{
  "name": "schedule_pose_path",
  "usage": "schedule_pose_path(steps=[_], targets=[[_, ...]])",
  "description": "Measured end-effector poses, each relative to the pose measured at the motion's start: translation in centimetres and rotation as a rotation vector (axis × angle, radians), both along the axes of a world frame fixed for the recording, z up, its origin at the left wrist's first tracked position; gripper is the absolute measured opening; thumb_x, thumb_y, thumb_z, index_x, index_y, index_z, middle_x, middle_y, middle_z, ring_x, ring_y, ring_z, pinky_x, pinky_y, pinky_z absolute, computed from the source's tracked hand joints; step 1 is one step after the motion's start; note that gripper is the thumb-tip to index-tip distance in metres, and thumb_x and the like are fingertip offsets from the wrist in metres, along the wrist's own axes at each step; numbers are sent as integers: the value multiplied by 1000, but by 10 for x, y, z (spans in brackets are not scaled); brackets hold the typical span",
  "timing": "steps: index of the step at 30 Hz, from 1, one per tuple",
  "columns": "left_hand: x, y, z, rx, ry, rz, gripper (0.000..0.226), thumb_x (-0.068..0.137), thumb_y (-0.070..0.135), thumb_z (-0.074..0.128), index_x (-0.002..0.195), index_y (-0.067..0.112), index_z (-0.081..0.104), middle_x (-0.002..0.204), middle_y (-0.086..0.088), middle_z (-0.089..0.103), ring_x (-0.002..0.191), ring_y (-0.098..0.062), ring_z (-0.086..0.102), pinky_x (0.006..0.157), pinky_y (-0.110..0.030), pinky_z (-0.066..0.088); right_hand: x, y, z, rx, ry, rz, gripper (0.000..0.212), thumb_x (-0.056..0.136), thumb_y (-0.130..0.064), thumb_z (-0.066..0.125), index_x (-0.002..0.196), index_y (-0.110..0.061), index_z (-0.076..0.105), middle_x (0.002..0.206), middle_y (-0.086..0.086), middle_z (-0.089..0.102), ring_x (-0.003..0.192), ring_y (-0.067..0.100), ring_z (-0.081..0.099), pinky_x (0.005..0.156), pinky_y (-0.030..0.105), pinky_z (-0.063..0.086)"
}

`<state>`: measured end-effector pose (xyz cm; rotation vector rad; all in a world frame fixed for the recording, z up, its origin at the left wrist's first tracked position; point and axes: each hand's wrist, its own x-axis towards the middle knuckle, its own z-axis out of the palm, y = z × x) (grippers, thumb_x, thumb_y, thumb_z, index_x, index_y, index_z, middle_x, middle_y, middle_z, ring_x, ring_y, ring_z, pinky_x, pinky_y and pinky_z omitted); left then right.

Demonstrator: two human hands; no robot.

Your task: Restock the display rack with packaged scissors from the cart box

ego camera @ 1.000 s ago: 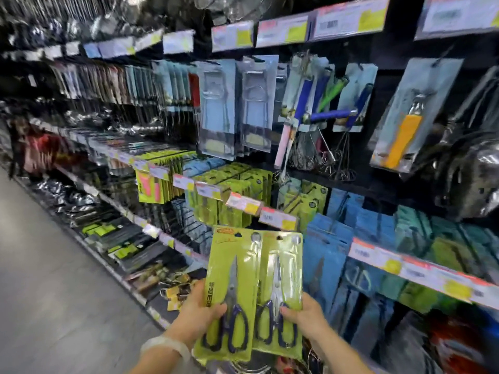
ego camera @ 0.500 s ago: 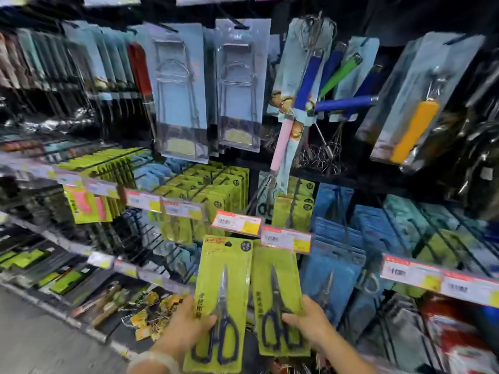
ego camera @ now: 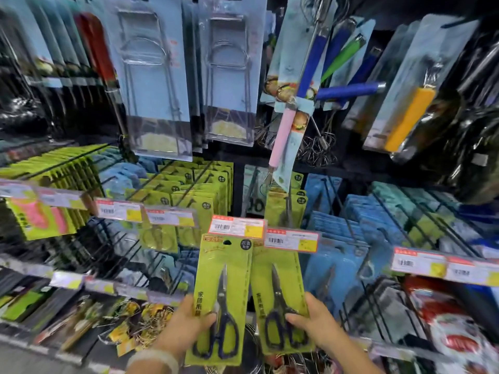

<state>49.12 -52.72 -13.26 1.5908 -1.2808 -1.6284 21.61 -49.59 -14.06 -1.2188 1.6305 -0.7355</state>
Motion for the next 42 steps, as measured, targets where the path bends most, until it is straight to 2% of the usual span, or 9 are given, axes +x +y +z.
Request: schedule_pose_path(steps=[8,12,16,18,21,26,31,33,42], targets=[[-2,-11,-6,38,86,-53,115,50,46,84,146,31,23,153,0,32,138,-24,36,113,-52,30,-1,4,15,-62,-87,-88,32,87,-14,63,116,-19,49,115,-5,61,105,12,58,92,28,48],[-10,-9,1,-40,76,-9,91,83,14,67,151,15,7,157,-3,18,143,-24,23,118,-43,21,1,-4,21,-34,-177,-136,33,86,-9,63,116,-17,51,112,-2,66,104,15,62,92,31,51],[-16,3,23,-32,44,-23,59,85,2,62,134,20,32,112,4,57,104,-11,49,105,-29,35,8,-4,15,15,-254,-160,39,83,-12,66,119,-18,52,111,-2,69,104,17,64,99,45,48],[-9,-1,5,-20,70,-29,45,82,4,66,121,12,46,108,7,59,108,-14,52,108,-36,37,12,-4,12,51,-277,-162,40,83,-13,66,120,-19,51,111,-3,69,104,17,65,99,45,48],[-3,-3,-9,-16,94,-18,85,67,21,78,141,18,34,140,-6,48,129,-24,46,111,-48,34,13,-5,6,81,-283,-163,50,81,-17,69,126,-17,47,118,-2,65,109,18,61,101,45,46],[7,-6,-29,14,74,-13,110,46,40,84,141,20,32,142,-10,46,131,-28,45,110,-52,36,-12,-18,-45,67,-267,-149,107,48,-53,80,140,-25,32,141,-2,47,129,20,46,108,51,37],[-1,5,-4,32,19,-21,68,76,10,73,135,7,40,129,-11,56,121,-27,52,109,-46,38,8,-5,4,65,-270,-192,51,82,-20,68,126,-17,43,126,-3,57,117,18,53,107,41,39],[-1,6,-3,42,4,-20,79,73,14,75,141,9,34,140,-13,47,129,-29,45,111,-47,35,8,-6,4,58,-296,-210,38,85,-13,65,118,-16,47,119,-3,61,110,18,57,103,40,43],[-4,2,-5,-28,-53,-79,60,77,12,73,129,7,44,125,-5,59,111,-16,55,111,-37,35,9,-13,5,57,-268,-187,56,83,-13,64,133,-10,39,126,-5,53,120,19,50,108,40,36]])
